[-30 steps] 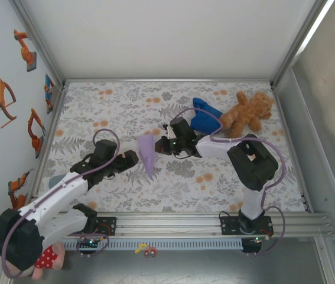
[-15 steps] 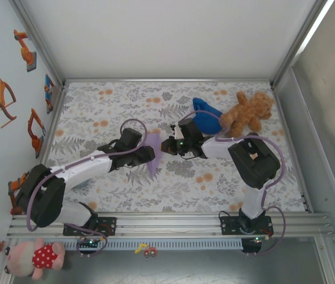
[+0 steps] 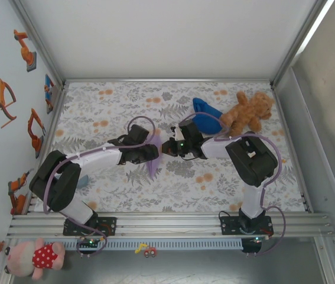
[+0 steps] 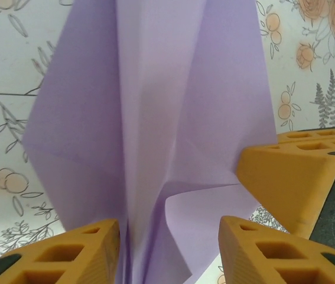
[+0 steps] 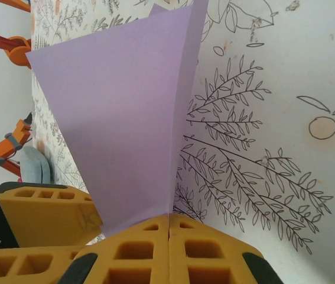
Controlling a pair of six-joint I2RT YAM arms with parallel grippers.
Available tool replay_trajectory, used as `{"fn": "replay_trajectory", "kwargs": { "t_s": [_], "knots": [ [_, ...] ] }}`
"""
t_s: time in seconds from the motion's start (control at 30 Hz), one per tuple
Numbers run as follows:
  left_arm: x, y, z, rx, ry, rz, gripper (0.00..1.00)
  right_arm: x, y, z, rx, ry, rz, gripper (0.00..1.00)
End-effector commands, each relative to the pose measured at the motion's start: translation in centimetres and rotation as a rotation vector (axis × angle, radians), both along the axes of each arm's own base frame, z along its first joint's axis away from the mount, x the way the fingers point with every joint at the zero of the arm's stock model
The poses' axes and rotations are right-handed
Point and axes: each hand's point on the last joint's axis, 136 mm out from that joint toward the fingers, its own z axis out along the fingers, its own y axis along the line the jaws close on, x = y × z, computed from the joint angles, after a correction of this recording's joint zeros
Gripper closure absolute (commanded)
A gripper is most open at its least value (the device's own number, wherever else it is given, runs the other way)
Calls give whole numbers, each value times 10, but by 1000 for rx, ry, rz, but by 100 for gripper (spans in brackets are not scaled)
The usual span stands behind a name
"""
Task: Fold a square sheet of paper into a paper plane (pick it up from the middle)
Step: Turn over the paper plane at the center of the table, then move the paper plane to the center of the table.
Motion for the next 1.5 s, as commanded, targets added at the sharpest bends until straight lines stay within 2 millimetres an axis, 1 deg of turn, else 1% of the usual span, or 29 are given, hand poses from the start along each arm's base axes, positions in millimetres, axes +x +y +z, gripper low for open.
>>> {"fn": "replay_trajectory", "kwargs": {
  "t_s": [0.0, 0.13, 0.33, 0.47, 0.57, 0.87, 1.1, 1.3, 1.37, 1.47],
  "knots": [
    [-1, -7, -1, 18, 9, -59, 57, 0, -1, -4, 16, 16, 2, 100],
    [-5, -4, -10, 53, 32, -78, 57, 0, -2, -3, 16, 14, 1, 100],
    [-13, -8, -10, 46, 37, -146, 58, 1, -1, -2, 17, 16, 1, 100],
    [-13, -2, -12, 87, 38, -151, 64, 2, -1, -2, 17, 15, 0, 100],
    [-13, -1, -15, 101, 40, -157, 68, 2, -1, -2, 18, 17, -1, 100],
    [-12, -5, -18, 101, 49, -170, 75, 2, -1, -1, 17, 15, -3, 100],
    [-8, -6, -24, 112, 56, -167, 77, 2, -1, -3, 17, 19, -1, 100],
    [-5, -4, -27, 125, 54, -154, 84, 2, -2, 0, 4, 9, 8, 100],
    [-3, -1, -24, 131, 39, -146, 88, 2, -5, 1, -20, -2, 9, 100],
    [1, 4, -19, 151, 20, -128, 91, 5, -14, 8, -58, -37, -5, 88]
  ]
}}
